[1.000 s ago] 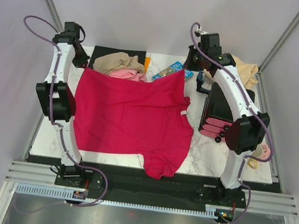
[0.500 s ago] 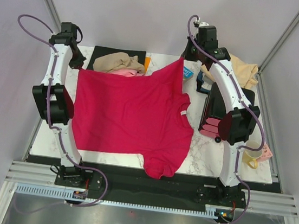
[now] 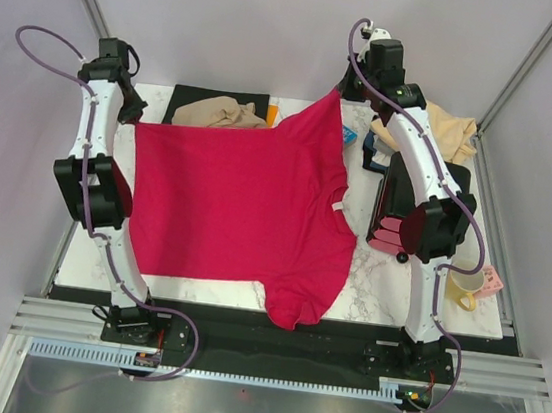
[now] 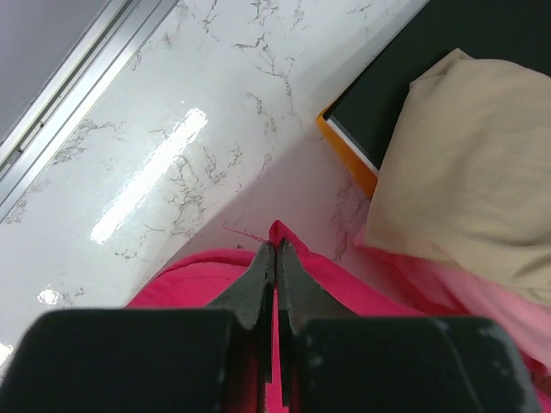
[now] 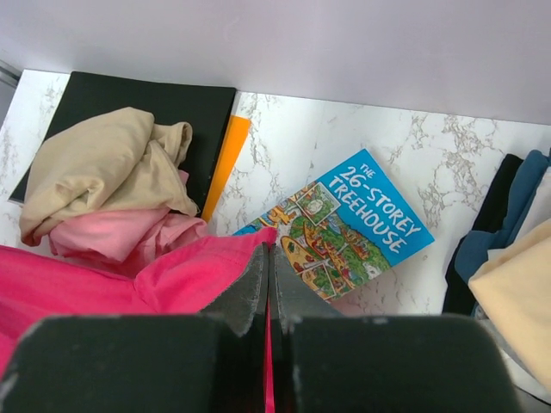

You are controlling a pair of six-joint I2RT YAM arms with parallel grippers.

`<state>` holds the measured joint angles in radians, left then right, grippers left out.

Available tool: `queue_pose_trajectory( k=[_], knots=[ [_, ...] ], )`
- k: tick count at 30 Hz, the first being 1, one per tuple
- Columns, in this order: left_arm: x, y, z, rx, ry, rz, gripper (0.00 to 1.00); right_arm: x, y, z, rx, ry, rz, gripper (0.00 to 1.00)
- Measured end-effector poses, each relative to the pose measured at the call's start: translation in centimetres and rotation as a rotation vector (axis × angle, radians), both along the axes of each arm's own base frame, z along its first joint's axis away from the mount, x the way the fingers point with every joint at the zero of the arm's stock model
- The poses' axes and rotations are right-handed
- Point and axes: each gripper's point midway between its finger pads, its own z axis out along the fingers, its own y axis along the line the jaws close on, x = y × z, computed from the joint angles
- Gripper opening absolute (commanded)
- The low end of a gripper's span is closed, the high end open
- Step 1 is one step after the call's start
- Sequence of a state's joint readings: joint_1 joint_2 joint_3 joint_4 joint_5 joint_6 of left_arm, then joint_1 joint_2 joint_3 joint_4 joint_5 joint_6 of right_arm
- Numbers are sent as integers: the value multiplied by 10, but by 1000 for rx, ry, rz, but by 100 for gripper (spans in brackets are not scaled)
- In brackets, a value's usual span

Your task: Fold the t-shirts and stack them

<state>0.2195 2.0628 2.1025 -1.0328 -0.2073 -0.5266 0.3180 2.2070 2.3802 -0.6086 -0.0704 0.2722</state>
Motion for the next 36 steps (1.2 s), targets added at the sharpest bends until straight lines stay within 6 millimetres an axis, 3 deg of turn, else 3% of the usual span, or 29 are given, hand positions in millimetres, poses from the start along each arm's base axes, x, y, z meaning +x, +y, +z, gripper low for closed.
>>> queue_pose_trajectory(
  k=[12,20,26,30,36],
  knots=[
    [12,-3,-16,-31,5,-18,2,4,-13,-8,-25,6,-8,0],
    [9,-7,-34,-52,45,-34,2,-4,-12,-44,-48,89,16,0],
    [-17,-11,-59,-66,132,-37,2,-32,-15,-69,-79,186,49,0],
    [-35,-11,-62,-53,165,-26,2,-54,-18,-61,-88,200,66,0],
    [-58,-8,-49,-13,167,-4,2,-78,-20,-24,-70,151,83,0]
  ],
)
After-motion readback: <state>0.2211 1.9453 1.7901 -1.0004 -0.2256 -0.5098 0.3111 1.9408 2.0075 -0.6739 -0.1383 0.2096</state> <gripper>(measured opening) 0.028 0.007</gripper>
